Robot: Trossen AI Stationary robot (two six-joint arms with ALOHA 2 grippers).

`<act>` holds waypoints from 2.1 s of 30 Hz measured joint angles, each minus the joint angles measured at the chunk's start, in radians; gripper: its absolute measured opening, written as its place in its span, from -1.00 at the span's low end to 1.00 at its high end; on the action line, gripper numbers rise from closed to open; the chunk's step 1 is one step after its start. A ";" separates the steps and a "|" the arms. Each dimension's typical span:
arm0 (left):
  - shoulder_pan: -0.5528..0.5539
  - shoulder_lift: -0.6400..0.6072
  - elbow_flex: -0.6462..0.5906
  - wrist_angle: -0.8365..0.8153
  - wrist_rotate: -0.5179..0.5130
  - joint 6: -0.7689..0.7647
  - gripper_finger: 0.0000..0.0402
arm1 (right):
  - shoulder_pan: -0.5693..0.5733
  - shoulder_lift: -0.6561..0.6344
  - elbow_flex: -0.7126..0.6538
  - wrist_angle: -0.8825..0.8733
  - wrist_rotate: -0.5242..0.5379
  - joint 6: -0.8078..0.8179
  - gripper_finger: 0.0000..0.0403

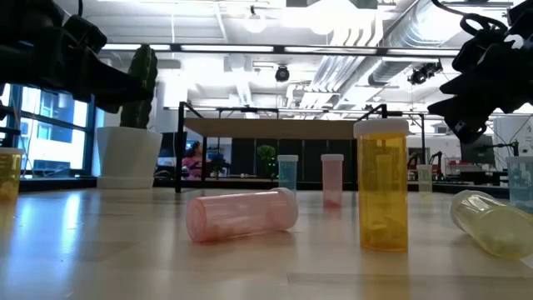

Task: Pick and place medicine bottles onto shelf by color

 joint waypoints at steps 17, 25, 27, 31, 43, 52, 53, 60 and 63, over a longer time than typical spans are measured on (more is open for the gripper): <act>0.000 0.000 0.000 0.000 0.000 0.000 0.12 | 0.000 0.000 0.000 0.000 0.000 0.000 -0.25; 0.000 0.000 0.000 0.000 0.000 0.000 0.12 | 0.000 0.000 0.000 0.000 0.000 0.000 -0.25; 0.000 0.000 0.000 0.000 0.000 0.000 0.12 | 0.000 0.000 0.000 0.000 0.000 0.000 -0.25; 0.000 0.000 0.000 0.000 0.000 0.000 0.12 | 0.000 0.000 0.000 0.000 0.000 0.000 -0.25; 0.000 0.000 0.000 0.017 0.000 0.001 0.12 | 0.000 0.000 0.000 0.000 0.000 0.000 -0.25; 0.000 0.000 0.000 0.016 0.000 -0.035 0.12 | 0.000 0.000 0.000 0.000 0.000 0.000 -0.25; 0.000 0.000 0.000 0.016 0.000 -0.035 0.12 | 0.000 0.000 0.000 0.000 0.000 0.000 -0.25; 0.000 0.000 0.071 -0.036 -0.005 -0.080 0.12 | 0.000 0.000 0.000 0.000 0.000 0.000 -0.25; 0.000 0.000 0.120 -0.048 -0.018 -0.079 0.12 | 0.000 0.000 0.000 0.000 0.000 0.000 -0.25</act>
